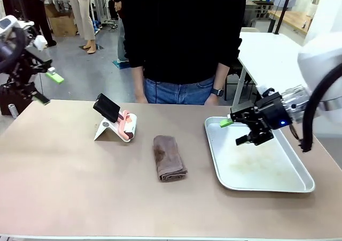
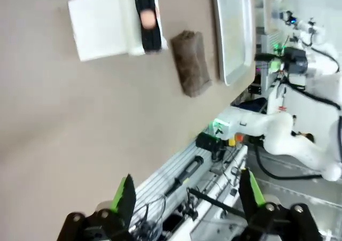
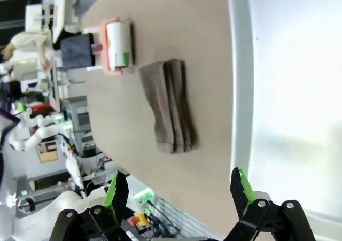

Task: Clean the surface of the table.
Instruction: Return the Lint Roller and towel to their original positions.

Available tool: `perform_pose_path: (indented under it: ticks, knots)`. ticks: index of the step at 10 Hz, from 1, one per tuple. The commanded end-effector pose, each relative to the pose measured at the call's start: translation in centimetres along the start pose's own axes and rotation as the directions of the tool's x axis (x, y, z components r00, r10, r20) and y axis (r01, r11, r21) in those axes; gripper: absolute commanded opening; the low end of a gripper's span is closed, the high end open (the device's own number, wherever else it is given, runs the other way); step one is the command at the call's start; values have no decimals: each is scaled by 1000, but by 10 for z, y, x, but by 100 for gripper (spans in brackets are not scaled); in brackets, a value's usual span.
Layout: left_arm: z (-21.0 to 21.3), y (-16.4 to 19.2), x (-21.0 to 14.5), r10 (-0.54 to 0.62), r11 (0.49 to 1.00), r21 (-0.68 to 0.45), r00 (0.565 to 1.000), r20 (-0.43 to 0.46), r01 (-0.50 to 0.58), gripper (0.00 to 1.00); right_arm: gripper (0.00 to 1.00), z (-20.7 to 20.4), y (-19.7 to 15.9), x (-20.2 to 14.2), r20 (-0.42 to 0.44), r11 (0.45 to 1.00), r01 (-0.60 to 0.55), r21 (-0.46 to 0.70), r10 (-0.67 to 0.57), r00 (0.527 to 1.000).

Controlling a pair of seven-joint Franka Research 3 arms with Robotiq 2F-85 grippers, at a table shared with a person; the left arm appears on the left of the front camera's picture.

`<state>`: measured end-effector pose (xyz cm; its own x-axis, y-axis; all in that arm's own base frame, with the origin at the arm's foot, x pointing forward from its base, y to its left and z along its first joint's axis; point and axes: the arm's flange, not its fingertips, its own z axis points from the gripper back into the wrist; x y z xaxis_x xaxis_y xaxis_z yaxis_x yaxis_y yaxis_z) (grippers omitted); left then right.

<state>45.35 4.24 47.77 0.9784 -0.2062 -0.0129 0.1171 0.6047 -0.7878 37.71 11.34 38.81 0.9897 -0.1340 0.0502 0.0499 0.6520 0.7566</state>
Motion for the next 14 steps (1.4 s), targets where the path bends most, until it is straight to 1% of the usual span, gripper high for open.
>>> perform_pose_path:
  ticks: [1, 2, 3, 4, 5, 6, 7, 8, 10, 11, 14]
  knots:
    - [-9, -6, -58, -61, 997, -57, 998, 4, 61, 100, 100, 41, 6, -29, -43, 1000, 23, -8, -23, 999]
    - [-8, -6, -81, -56, 996, -63, 998, 27, 58, 100, 100, 61, 11, -41, -56, 1000, 14, -12, -14, 998]
    - [-7, -8, -104, -79, 993, -79, 996, 51, 83, 100, 100, 81, 15, -53, -68, 1000, 13, -4, -13, 998]
    - [-3, -10, -126, -89, 990, -103, 990, 108, 100, 100, 100, 102, 17, -67, -77, 1000, 15, 11, -14, 997]
    - [-1, -11, -142, -104, 985, -127, 988, 110, 118, 100, 100, 116, 18, -79, -75, 999, 17, 27, -15, 997]
    - [0, -13, -155, -118, 979, -150, 986, 119, 136, 100, 100, 125, 18, -91, -77, 999, 11, 43, -8, 997]
    - [-1, -14, -163, -105, 982, -141, 983, 147, 126, 100, 100, 132, 17, -101, -78, 999, -2, 46, 6, 997]
    - [-1, -13, -167, -116, 983, -129, 984, 139, 134, 100, 100, 134, 16, -108, -96, 1000, -4, 30, 7, 995]
    - [3, -12, -157, -107, 979, -152, 977, 186, 136, 100, 100, 125, 11, -105, -121, 1000, -6, 3, 7, 993]
    - [4, -18, -166, -95, 985, -133, 985, 143, 114, 100, 100, 154, 41, -70, -91, 998, -32, 50, 36, 995]
    - [4, -18, -166, -95, 985, -133, 985, 143, 114, 100, 100, 154, 41, -70, -91, 998, -32, 50, 36, 995]
